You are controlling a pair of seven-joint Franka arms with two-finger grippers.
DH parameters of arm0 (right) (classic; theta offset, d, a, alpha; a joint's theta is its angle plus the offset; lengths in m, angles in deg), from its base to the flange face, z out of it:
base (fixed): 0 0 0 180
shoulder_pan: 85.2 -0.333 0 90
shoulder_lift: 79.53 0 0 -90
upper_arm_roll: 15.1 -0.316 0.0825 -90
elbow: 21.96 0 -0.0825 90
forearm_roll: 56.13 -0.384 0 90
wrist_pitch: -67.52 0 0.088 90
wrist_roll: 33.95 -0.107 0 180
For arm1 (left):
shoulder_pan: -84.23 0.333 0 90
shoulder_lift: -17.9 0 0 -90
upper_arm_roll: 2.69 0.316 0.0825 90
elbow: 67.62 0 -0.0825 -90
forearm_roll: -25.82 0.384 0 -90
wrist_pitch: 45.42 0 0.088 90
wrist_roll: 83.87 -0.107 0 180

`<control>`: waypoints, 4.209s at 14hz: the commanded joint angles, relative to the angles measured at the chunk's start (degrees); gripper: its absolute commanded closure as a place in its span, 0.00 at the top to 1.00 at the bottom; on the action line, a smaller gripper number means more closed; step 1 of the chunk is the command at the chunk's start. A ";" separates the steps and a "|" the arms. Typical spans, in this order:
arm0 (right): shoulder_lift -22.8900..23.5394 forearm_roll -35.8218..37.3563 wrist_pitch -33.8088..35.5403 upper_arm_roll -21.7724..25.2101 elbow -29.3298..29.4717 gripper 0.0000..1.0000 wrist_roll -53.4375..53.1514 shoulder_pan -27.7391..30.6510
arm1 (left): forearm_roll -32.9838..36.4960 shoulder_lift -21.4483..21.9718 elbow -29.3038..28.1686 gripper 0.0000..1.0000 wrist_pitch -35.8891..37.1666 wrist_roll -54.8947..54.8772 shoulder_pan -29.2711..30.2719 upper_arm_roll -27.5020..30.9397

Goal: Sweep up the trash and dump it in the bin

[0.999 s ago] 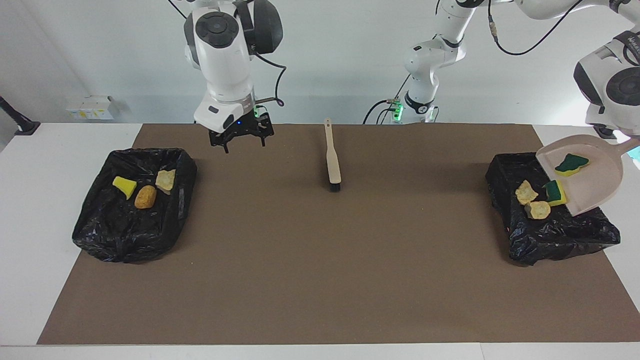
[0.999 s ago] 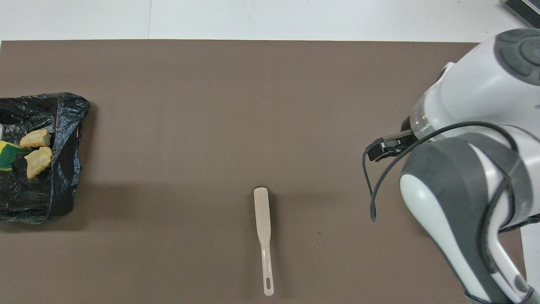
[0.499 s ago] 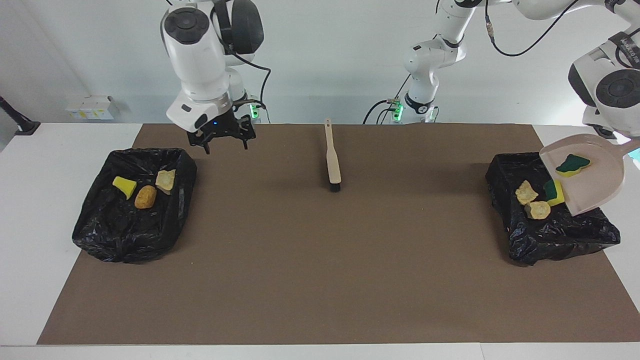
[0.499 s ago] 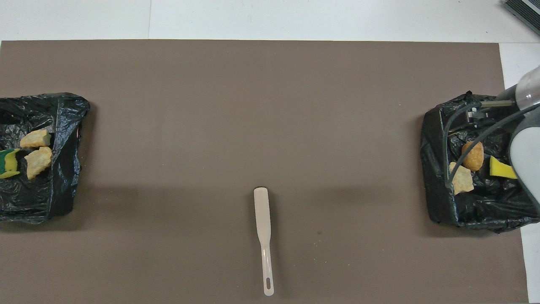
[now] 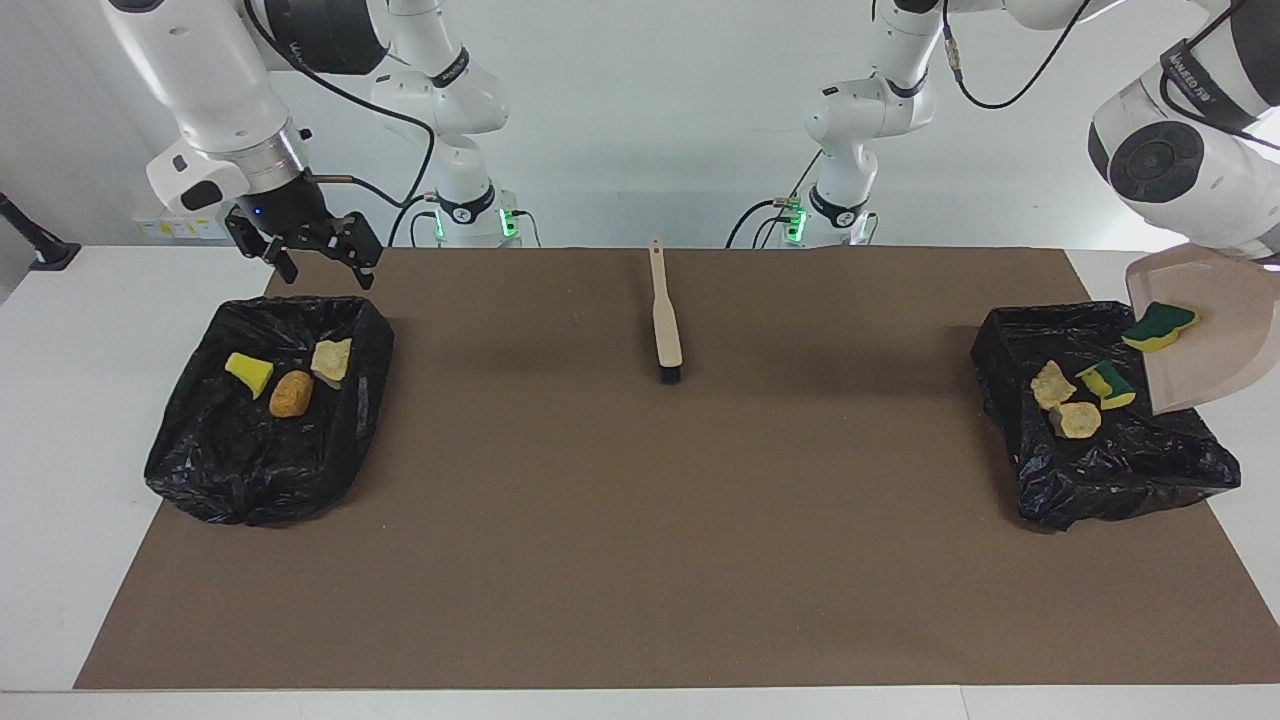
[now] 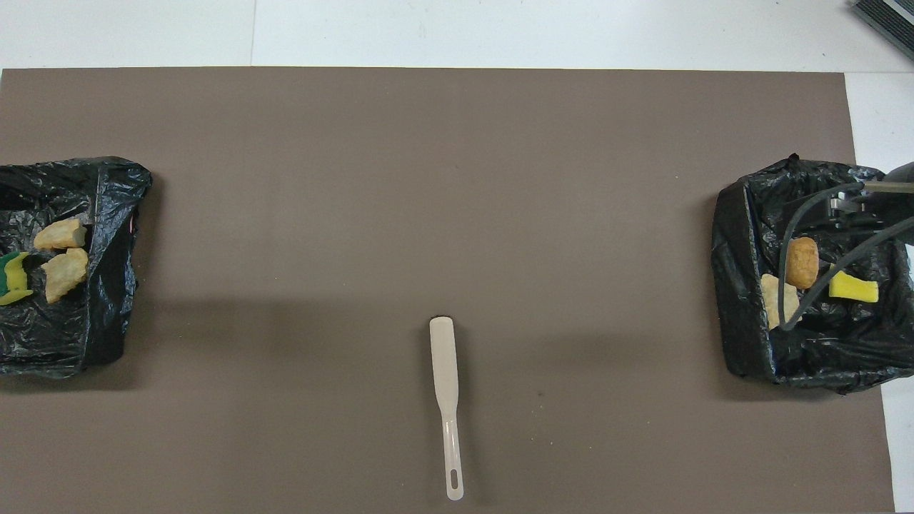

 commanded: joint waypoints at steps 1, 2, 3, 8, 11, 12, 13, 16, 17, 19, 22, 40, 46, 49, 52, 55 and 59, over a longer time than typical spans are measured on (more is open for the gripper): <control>-1.28 -1.49 -0.81 -0.48 -1.92 1.00 -0.58 0.54 | 1.96 1.22 -2.86 0.00 2.37 6.07 -1.84 0.63; -1.28 -1.49 -0.81 -0.48 -1.92 1.00 -0.58 0.54 | 2.05 1.83 -4.34 0.00 3.61 10.53 -2.71 0.54; -1.28 -1.49 -0.81 -0.48 -1.92 1.00 -0.58 0.45 | 2.05 3.84 -7.67 0.00 3.71 16.31 -3.07 0.63; -2.33 -1.49 7.18 -0.48 -2.19 1.00 -0.49 0.80 | 1.26 5.18 -9.37 0.00 8.34 28.21 -2.89 0.54; -2.33 -1.49 7.10 -0.48 -2.19 1.00 -0.49 0.80 | 0.21 5.44 -6.39 0.00 8.37 27.28 -2.10 0.71; -2.33 -1.49 7.01 -0.48 -2.19 1.00 -0.49 0.80 | -2.84 5.18 -2.90 0.00 8.80 26.14 -2.02 1.15; -2.33 -1.49 7.01 -0.48 -2.10 1.00 -0.58 0.80 | -5.22 4.74 -0.69 0.00 9.06 20.99 -1.84 1.24; -2.33 -1.49 7.01 -0.48 -2.19 1.00 -0.49 0.80 | -10.84 4.74 2.22 0.00 9.50 15.41 -1.75 1.33; -2.33 -1.49 7.01 -0.48 -2.19 1.00 -0.49 0.80 | -15.92 4.83 3.45 0.00 10.90 15.49 -1.66 1.42; -2.33 -1.49 7.01 -0.48 -2.10 1.00 -0.58 0.80 | -20.96 4.83 4.69 0.00 12.23 15.58 -1.75 1.33; -2.33 -1.49 7.01 -0.48 -2.10 1.00 -0.49 0.80 | -28.06 4.83 4.78 0.00 13.54 21.52 -2.45 1.16; -2.25 -1.49 7.01 -0.48 -2.10 1.00 -0.49 0.80 | -62.18 -2.28 0.83 0.00 6.28 88.22 -27.31 -0.43; -2.33 -1.49 7.01 -0.48 -2.10 1.00 -0.49 0.80 | -68.18 -9.05 0.21 0.00 -8.84 116.00 -34.08 -0.43; -2.33 -1.49 7.01 -0.48 -2.19 1.00 -0.49 0.80 | -68.17 -9.94 -1.63 0.00 -13.85 117.09 -35.50 -0.43; -2.33 -1.49 7.01 -0.48 -2.19 1.00 -0.58 0.80 | -68.26 -11.08 -2.60 0.00 -19.48 116.22 -37.60 -0.43; -2.33 -1.49 7.01 -0.48 -2.19 1.00 -0.58 0.80 | -69.48 -11.34 -4.79 0.00 -24.67 117.36 -40.16 -0.69; -2.33 -1.49 7.01 -0.48 -2.19 1.00 -0.49 0.80 | -70.72 -13.71 -5.41 0.00 -27.14 117.88 -42.18 -0.69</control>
